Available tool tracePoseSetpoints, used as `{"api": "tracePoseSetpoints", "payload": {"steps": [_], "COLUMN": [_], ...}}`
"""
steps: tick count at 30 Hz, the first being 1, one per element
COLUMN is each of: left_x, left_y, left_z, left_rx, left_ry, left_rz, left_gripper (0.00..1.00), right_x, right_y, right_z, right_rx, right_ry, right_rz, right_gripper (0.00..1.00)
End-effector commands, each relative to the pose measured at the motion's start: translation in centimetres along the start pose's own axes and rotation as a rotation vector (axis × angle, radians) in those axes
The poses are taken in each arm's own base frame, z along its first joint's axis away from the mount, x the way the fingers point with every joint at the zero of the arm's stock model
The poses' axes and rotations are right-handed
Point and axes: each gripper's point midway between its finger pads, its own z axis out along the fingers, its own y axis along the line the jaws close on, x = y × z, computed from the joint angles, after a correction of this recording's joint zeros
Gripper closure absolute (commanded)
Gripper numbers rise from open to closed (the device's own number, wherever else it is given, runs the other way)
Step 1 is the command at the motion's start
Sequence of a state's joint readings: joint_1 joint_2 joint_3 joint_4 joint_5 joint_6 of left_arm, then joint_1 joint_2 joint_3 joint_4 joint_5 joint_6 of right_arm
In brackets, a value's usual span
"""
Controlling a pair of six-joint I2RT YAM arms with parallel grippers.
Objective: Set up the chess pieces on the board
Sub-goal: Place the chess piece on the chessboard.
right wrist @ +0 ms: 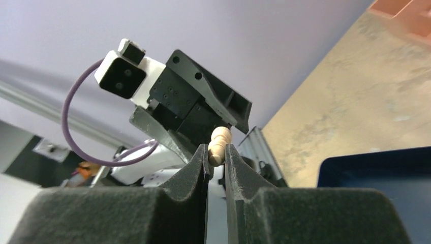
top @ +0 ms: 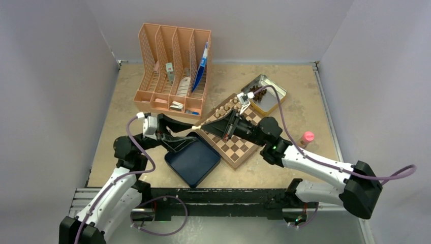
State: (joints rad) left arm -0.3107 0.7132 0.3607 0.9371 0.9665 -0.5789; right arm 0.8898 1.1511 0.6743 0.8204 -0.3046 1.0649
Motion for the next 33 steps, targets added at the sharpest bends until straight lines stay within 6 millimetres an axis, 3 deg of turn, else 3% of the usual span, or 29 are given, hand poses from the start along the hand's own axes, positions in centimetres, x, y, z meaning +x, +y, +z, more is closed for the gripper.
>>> {"api": "tracePoseSetpoints", "payload": {"steps": [1,9,16,21,33], "left_x": [0.3,2.0,2.5,3.3,1.8], "left_y": [1.3,1.9,3.7,3.7,3.3], "left_z": [-0.3,-1.5,-3.1,-4.0,-5.5], "left_rx": [-0.103,-0.171,-0.331,-0.358,-0.416], "left_ry": [0.049,0.205,0.282,0.319,0.355], "left_rz": [-0.015,0.011,0.010,0.035,0.145], "left_gripper": [0.50,0.40,0.22,0.22,0.21], "right_x": [-4.5,-8.0,-9.7,-10.7,-8.7], "right_y": [0.9,-3.8,-7.9,-11.6,-18.8], "right_z": [-0.4,-2.2,-3.2,-4.0,-1.7], "right_rx": [0.108,0.479,0.751,0.945,1.089], "right_ry": [-0.129,-0.151,-0.064,-0.011,0.196], "right_rz": [-0.190,-0.386,-0.549,-0.595,-0.596], "right_gripper": [0.91,0.91,0.92,0.92,0.90]}}
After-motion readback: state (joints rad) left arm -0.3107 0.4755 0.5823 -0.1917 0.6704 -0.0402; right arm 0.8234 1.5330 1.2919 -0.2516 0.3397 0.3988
